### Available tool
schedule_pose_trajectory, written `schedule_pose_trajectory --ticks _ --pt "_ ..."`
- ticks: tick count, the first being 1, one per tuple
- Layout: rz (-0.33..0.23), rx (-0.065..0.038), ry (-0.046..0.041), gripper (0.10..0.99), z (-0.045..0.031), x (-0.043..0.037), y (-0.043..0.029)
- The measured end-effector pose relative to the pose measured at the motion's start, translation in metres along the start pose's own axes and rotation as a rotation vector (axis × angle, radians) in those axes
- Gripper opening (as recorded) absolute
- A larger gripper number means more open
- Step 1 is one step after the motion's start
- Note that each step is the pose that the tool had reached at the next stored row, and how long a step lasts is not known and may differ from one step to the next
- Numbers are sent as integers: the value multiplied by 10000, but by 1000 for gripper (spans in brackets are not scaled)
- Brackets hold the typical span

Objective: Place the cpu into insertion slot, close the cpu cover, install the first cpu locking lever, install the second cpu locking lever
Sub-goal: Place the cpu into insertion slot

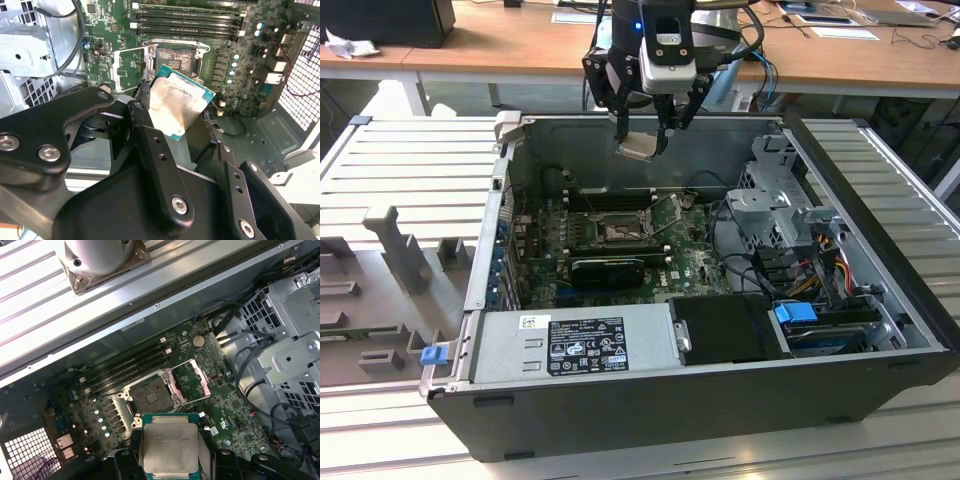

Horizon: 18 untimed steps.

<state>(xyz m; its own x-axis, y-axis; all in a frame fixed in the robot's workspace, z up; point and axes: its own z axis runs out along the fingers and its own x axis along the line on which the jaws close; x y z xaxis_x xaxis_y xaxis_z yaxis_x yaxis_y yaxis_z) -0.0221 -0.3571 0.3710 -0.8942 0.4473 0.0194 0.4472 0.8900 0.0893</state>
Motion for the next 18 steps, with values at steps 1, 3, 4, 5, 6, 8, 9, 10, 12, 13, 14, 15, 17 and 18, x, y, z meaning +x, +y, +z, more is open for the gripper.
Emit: schedule_pose_trajectory --ticks 1,3,4,5,6,8,9,10,12,13,14,15,17,18 --pt "12 -1 -1 529 0 0 0" --pt "33 -1 -3 529 0 0 0" --pt "43 0 -4 529 0 0 0" --pt "53 -1 -5 529 0 0 0" --pt "62 -1 -6 529 0 0 0" --pt "83 -2 -8 529 0 0 0" --pt "101 -2 -9 529 0 0 0" --pt "123 -3 -11 529 1 0 0" --pt "145 -3 -13 529 0 0 0" --pt "158 -4 -14 529 1 0 1" --pt "173 -3 -15 529 1 0 1" --pt "199 -4 -18 529 1 0 1" --pt "252 -5 -23 529 1 0 1" --pt "307 -6 -27 529 1 0 1"
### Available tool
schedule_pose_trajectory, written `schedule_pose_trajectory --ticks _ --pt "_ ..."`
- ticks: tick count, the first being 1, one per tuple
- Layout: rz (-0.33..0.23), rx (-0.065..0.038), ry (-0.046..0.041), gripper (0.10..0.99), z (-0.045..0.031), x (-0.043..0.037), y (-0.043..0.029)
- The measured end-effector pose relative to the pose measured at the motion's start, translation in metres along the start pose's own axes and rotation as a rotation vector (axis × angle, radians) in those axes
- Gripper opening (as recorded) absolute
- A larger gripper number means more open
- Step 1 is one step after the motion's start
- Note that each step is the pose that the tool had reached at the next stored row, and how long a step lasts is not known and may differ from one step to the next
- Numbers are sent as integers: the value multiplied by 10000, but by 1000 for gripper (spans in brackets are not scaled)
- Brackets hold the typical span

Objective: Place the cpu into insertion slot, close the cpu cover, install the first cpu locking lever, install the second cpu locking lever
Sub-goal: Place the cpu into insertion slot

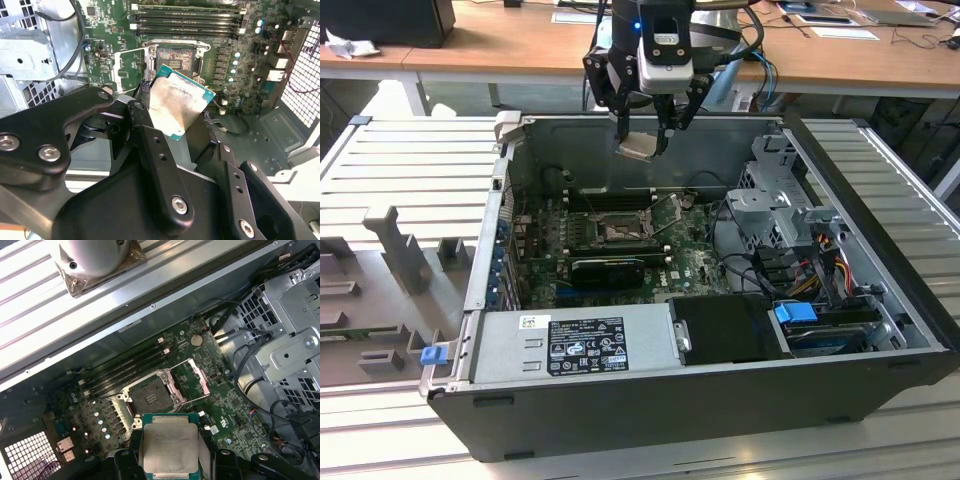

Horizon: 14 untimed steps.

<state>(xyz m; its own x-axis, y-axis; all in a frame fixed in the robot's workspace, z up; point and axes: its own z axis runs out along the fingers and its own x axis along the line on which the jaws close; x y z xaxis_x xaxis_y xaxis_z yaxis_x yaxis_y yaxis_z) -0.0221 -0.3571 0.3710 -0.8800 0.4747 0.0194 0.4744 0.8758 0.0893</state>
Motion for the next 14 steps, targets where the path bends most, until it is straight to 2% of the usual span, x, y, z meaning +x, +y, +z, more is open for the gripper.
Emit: schedule_pose_trajectory --ticks 10,14 --pt "315 -6 -28 529 1 0 0" --pt "841 -16 -75 529 9 0 0"
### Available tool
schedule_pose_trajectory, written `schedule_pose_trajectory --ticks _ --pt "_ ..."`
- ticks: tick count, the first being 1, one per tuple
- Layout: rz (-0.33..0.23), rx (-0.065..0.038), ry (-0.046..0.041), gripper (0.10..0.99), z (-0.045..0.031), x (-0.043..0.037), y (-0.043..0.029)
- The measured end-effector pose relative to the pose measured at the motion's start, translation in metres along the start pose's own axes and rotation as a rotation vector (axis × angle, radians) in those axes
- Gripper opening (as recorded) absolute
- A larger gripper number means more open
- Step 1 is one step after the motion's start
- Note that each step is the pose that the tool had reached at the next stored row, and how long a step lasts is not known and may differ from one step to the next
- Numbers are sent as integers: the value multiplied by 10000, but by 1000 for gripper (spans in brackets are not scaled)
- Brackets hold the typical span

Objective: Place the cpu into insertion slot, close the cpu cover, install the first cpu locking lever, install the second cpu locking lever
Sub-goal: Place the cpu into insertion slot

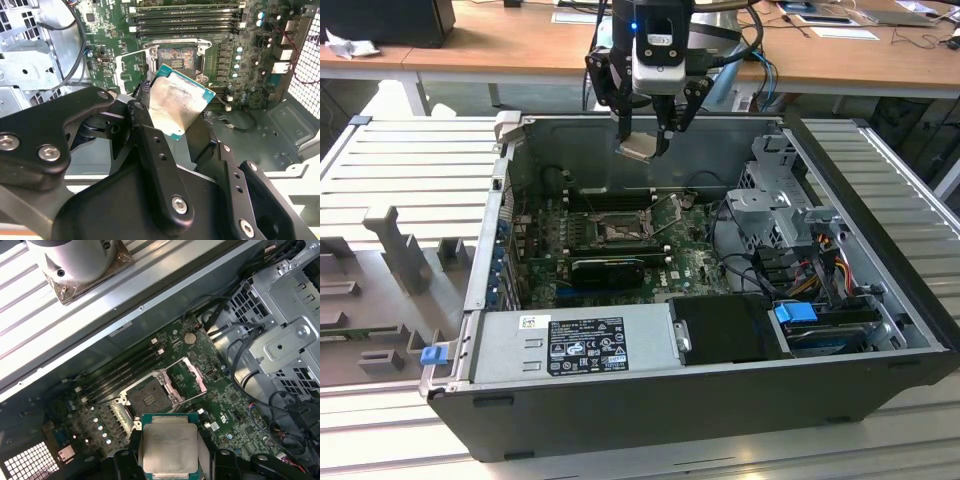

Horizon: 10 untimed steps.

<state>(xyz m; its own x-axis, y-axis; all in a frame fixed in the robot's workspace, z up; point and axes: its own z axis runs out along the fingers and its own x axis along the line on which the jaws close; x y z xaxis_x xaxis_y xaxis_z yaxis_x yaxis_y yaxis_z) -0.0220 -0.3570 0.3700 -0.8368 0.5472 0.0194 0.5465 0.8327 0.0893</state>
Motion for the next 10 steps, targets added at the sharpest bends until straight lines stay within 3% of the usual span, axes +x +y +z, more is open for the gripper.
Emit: schedule_pose_trajectory --ticks 10 --pt "151 5 -18 529 47 -1 -5"
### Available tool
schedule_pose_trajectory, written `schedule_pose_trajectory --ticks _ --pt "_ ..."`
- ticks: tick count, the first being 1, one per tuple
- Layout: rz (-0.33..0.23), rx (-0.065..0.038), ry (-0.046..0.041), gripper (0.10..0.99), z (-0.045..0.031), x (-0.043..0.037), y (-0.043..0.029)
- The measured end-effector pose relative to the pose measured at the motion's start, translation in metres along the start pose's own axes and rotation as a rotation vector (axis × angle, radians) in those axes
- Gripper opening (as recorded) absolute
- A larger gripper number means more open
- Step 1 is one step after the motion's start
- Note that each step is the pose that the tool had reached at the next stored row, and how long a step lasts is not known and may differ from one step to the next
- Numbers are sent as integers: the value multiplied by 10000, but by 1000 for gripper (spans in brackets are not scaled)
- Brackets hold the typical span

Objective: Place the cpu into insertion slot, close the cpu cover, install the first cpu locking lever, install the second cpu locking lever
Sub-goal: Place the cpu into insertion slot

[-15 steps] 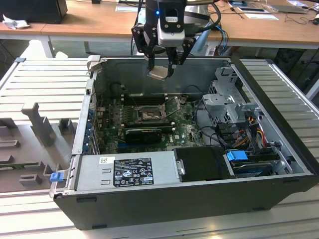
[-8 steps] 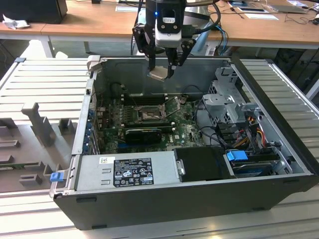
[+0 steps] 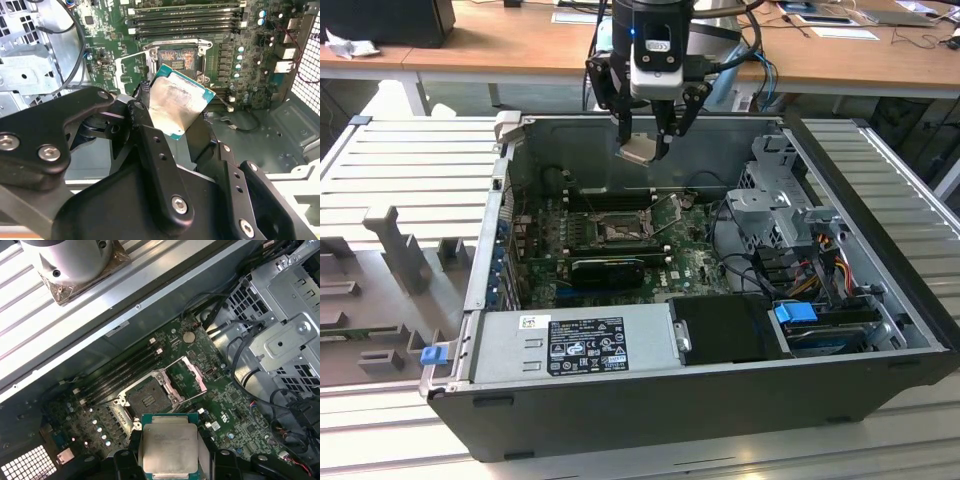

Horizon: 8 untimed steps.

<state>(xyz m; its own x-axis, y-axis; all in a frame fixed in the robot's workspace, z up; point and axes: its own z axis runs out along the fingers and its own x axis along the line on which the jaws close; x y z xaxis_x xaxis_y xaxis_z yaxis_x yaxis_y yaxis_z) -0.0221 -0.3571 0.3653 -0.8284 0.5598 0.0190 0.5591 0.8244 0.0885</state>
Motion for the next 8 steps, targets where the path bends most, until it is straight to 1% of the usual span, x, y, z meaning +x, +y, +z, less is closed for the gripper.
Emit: schedule_pose_trajectory --ticks 7,8 --pt "1090 -18 -97 529 5 2 -2" --pt "1136 -18 -103 529 5 15 -10"
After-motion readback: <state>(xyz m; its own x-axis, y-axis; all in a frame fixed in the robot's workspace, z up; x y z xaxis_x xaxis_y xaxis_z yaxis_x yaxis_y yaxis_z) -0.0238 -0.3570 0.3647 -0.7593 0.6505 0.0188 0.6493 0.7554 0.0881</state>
